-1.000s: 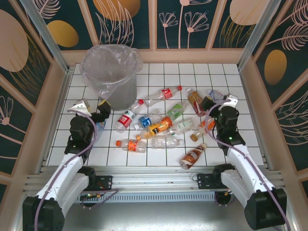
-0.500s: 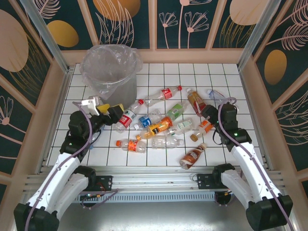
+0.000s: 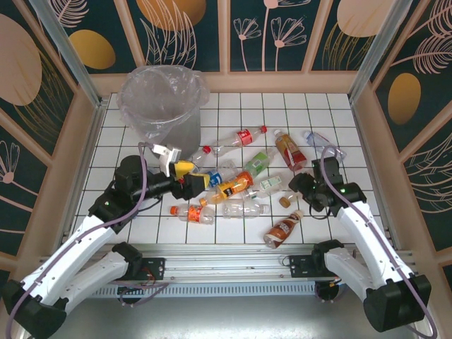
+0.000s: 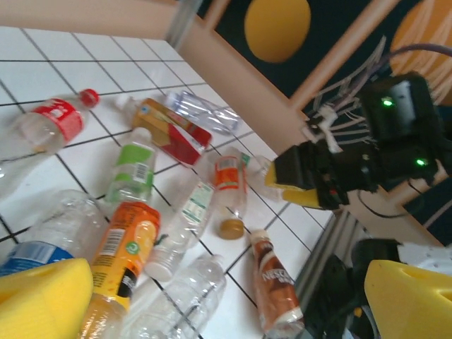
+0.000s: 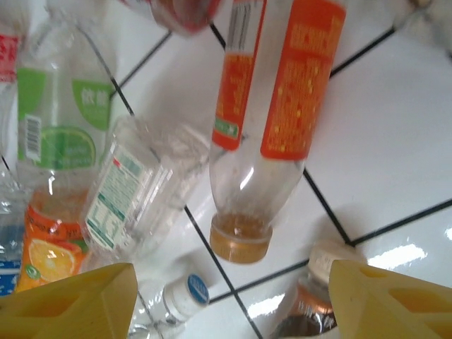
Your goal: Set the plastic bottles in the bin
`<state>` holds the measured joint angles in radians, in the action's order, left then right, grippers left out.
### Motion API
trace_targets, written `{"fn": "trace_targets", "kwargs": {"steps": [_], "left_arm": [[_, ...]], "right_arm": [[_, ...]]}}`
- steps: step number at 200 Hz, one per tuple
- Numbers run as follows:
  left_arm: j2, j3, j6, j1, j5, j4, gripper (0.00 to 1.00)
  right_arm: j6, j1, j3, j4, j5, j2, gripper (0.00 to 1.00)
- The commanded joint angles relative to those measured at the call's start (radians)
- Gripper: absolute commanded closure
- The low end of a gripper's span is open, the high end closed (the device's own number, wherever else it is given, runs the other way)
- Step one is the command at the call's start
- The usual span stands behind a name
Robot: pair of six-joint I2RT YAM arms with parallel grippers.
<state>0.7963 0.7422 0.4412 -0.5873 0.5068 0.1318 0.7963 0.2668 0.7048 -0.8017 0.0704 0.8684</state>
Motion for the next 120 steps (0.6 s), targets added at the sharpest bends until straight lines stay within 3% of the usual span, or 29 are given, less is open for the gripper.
{"fn": "trace_targets", "kwargs": {"steps": [1, 32, 59, 120], "left_arm": [[0.007, 0.038, -0.1, -0.023, 0.097, 0.084, 0.01], [-0.005, 0.028, -0.152, -0.034, 0.104, 0.133, 0.02], [-0.027, -0.031, -0.105, -0.036, 0.148, 0.044, 0.01], [-0.049, -0.01, -0.102, -0.036, 0.163, 0.069, 0.01]], "right_arm": [[0.058, 0.037, -0.043, -0.065, 0.049, -0.011, 0.3], [0.11, 0.082, -0.092, -0.081, 0.043, -0.005, 0.33], [0.143, 0.116, -0.124, -0.109, 0.04, -0.011, 0.34], [0.216, 0.156, -0.175, -0.104, 0.037, -0.005, 0.36]]}}
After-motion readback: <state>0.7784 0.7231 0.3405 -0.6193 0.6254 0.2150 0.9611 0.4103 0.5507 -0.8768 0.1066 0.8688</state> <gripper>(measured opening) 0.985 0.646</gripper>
